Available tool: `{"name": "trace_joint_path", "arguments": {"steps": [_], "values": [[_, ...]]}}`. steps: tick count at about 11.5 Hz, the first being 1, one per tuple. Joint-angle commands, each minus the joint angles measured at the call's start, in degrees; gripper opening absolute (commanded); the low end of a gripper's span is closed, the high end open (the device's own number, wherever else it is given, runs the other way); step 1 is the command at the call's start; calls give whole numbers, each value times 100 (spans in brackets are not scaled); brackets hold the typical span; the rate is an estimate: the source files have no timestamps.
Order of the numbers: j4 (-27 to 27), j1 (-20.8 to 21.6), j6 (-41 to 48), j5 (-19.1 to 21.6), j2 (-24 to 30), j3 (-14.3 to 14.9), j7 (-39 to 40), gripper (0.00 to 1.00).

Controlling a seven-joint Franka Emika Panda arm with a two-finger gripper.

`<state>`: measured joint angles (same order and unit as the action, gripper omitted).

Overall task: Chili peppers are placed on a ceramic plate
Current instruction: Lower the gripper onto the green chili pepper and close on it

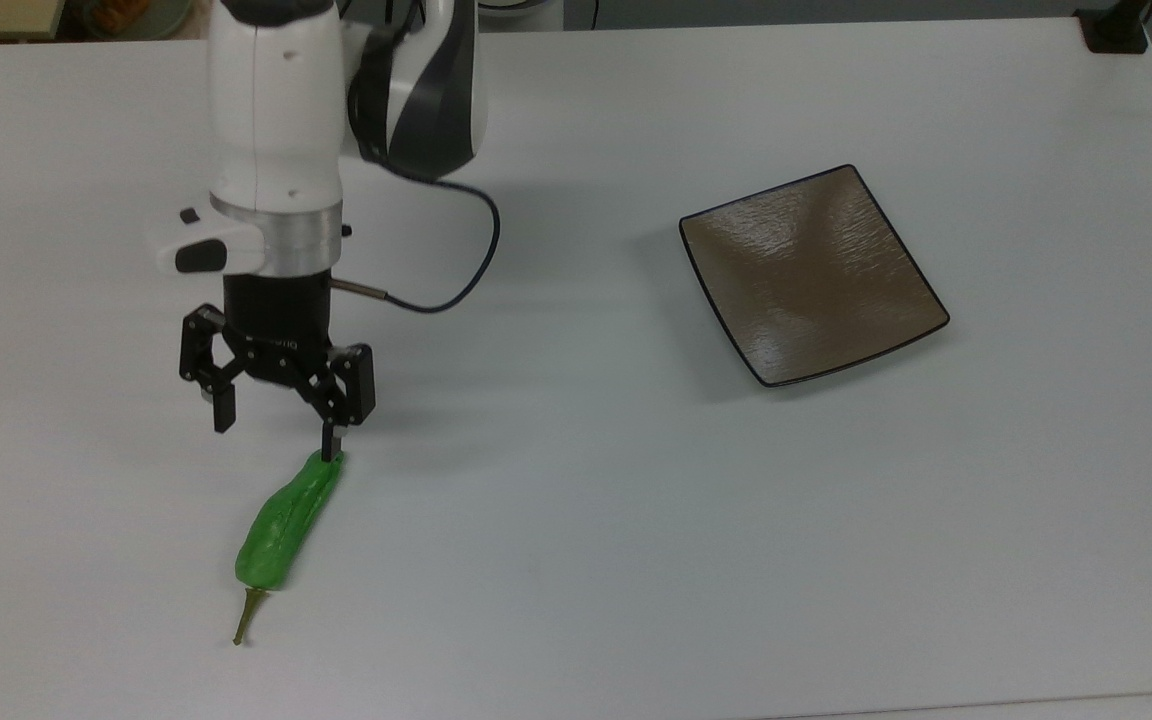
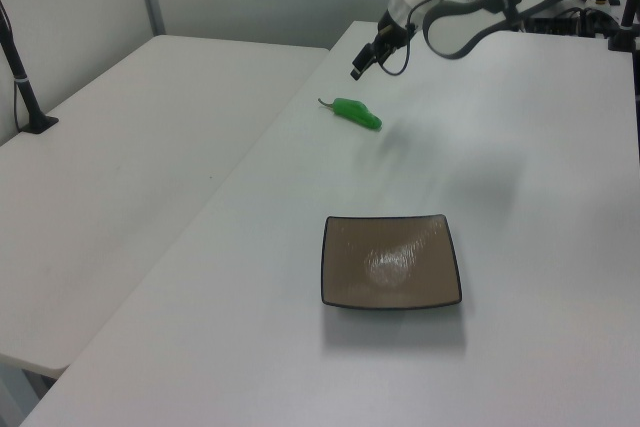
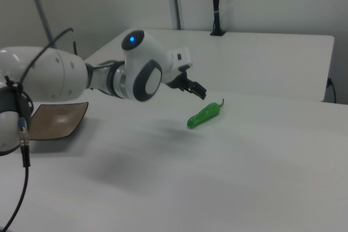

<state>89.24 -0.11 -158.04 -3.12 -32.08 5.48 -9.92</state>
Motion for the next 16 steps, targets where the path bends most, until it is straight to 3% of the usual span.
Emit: {"name": "trace_joint_path", "arguments": {"steps": [1,6,12,13,14,15,16], "values": [[-301,-15,-456,-110,-578,68,-134,100],[-1038,-25,-596,-127,-1378,191,-151,100],[-1075,-7,-1247,-92,-1819,164,-160,99],[-1067,-7,-1247,-109,-1828,164,-160,65],[-1058,-7,-1239,-109,-1828,164,-160,39],[-1049,-7,-1247,-109,-1820,164,-151,26],[-1040,-7,-1247,-109,-1828,164,-142,24]]}}
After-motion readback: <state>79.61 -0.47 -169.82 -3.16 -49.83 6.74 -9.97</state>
